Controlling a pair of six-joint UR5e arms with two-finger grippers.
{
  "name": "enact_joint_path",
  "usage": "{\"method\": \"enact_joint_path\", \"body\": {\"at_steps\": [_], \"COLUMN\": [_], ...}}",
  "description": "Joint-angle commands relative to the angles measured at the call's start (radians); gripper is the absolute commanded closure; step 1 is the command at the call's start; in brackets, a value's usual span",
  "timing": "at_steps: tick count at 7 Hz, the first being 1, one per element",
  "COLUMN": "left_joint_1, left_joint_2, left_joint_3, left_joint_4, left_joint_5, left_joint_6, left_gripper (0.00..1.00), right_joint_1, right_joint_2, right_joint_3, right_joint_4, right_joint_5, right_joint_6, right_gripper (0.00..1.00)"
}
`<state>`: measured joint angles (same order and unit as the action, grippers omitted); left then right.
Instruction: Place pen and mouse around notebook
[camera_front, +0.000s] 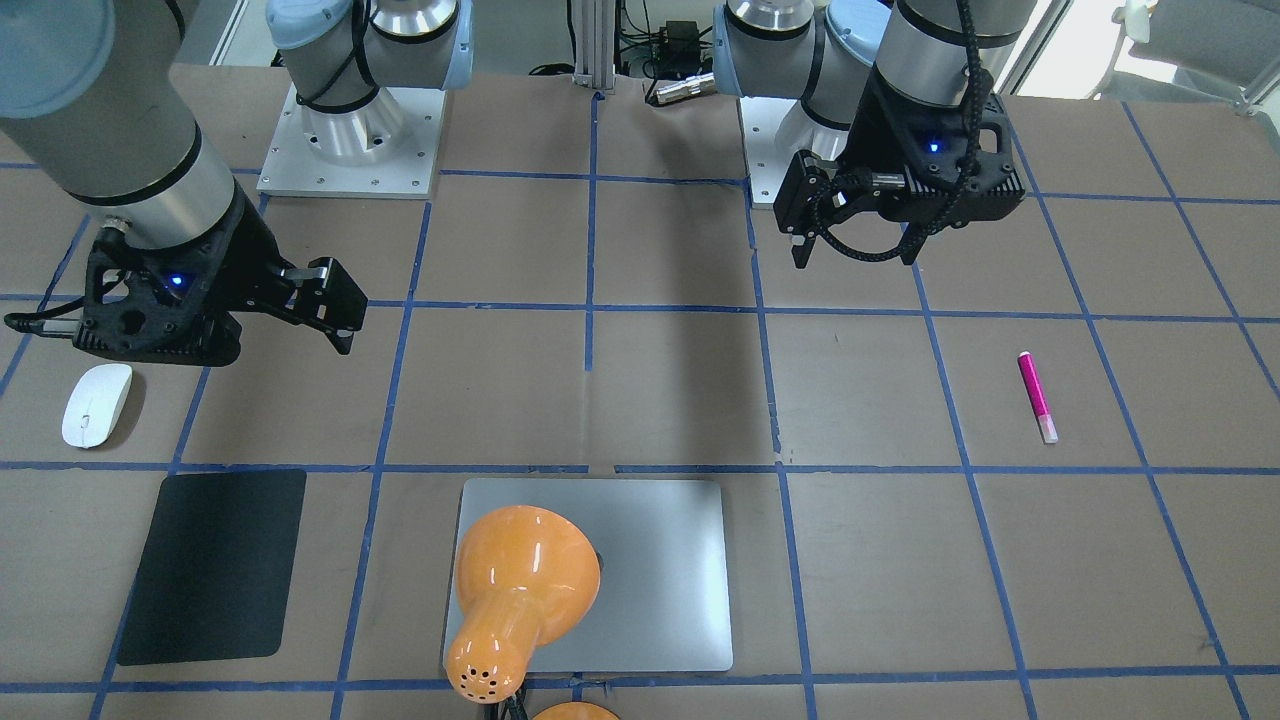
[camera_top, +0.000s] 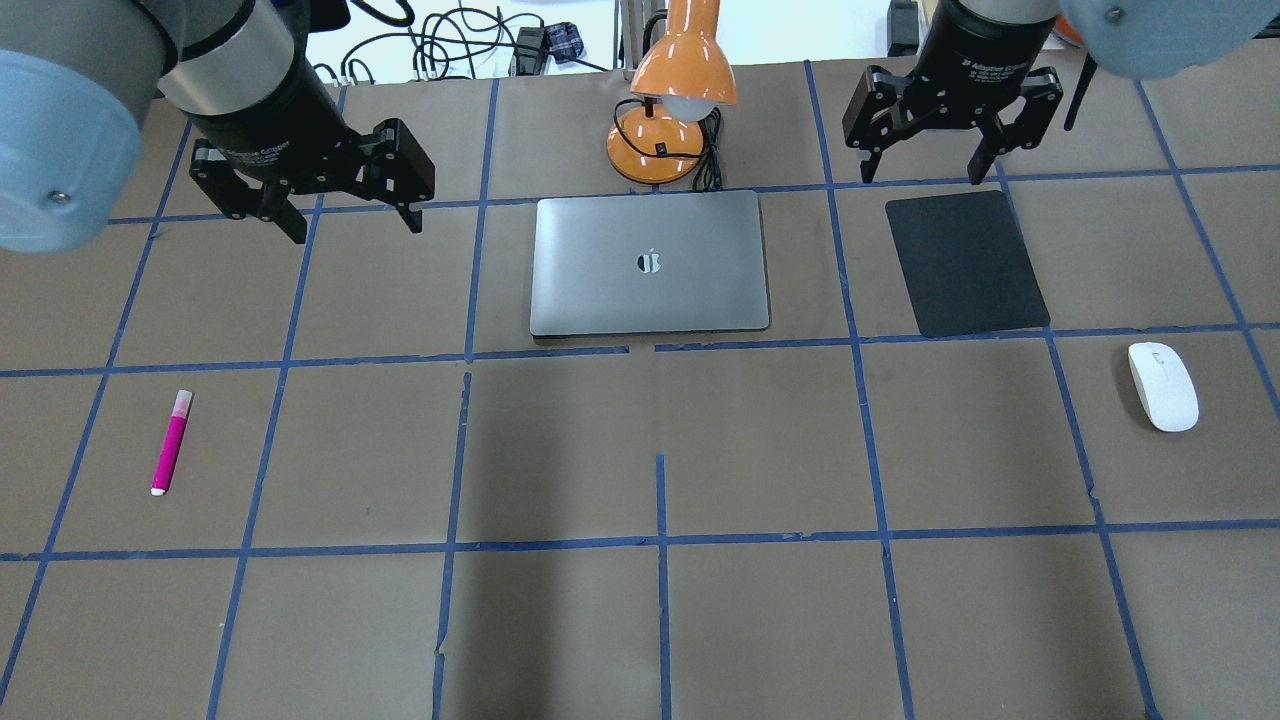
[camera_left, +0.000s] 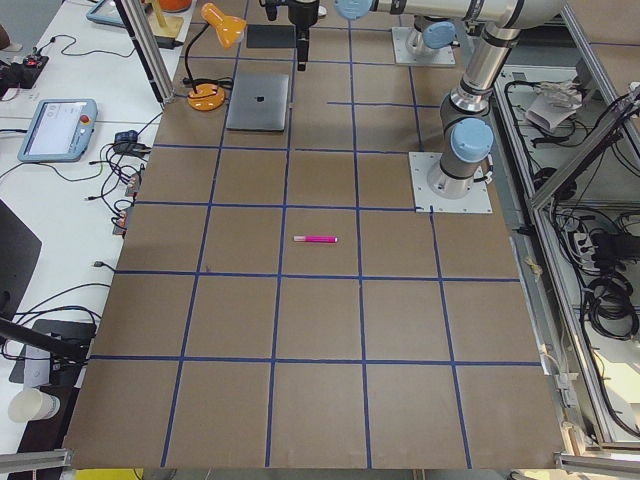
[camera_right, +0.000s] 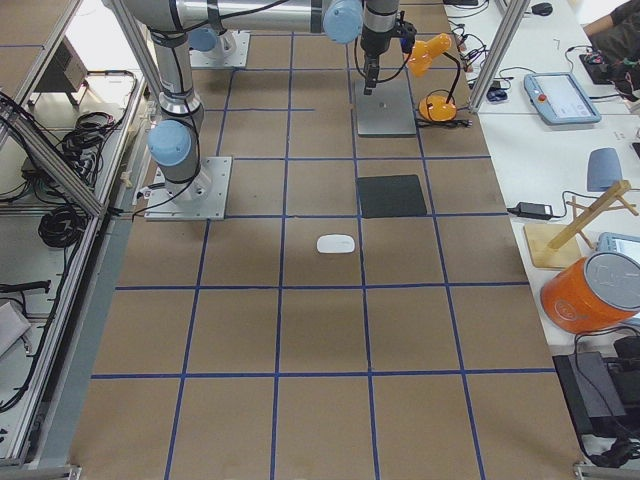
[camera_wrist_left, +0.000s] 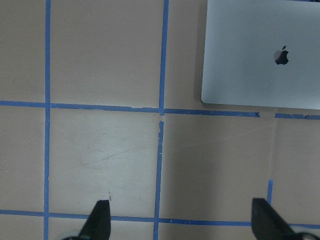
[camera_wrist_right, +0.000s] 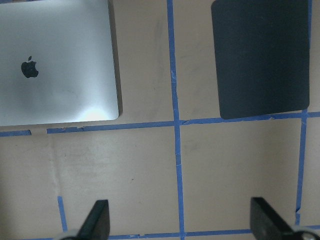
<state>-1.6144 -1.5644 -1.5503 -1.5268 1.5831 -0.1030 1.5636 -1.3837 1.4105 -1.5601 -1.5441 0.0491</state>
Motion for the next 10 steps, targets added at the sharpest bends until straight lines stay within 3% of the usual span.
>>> {"method": "enact_joint_path", "body": {"at_steps": [1,3,5,6,7,8,10], "left_joint_1": [0.001,-0.001,0.068,0.223,0.376,0.512,0.740], "left_joint_2": [0.003,0.013,0.041,0.031,0.018,0.001,-0.093], "left_joint_3": [-0.004,0.002,-0.017,-0.042,-0.116,-0.246,-0.564], "left_joint_4": [0.000,-0.001,0.000,-0.004,0.031,0.213,0.669], "left_joint_5": [0.000,0.000,0.005,0.000,-0.011,-0.011,-0.021], "left_joint_6": [-0.001,-0.001,0.037,0.247,0.464,0.574,0.902], "left_gripper": [0.00,0.00,0.00,0.00,0.00,0.00,0.00], "right_joint_1": [0.000,-0.057,-0.219,-0.325,-0.420,-0.478,-0.574], "right_joint_2": [0.003,0.020,0.022,0.022,0.038,0.046,0.066], "right_joint_3": [0.014,0.019,0.082,0.157,0.242,0.337,0.503], "right_joint_4": [-0.006,0.000,0.003,-0.065,-0.256,-0.414,-0.579], "right_joint_5": [-0.001,-0.022,-0.068,-0.064,-0.071,-0.120,-0.153], "right_joint_6": [-0.005,-0.046,-0.229,-0.311,-0.460,-0.536,-0.590], "right_gripper": [0.00,0.00,0.00,0.00,0.00,0.00,0.00]}}
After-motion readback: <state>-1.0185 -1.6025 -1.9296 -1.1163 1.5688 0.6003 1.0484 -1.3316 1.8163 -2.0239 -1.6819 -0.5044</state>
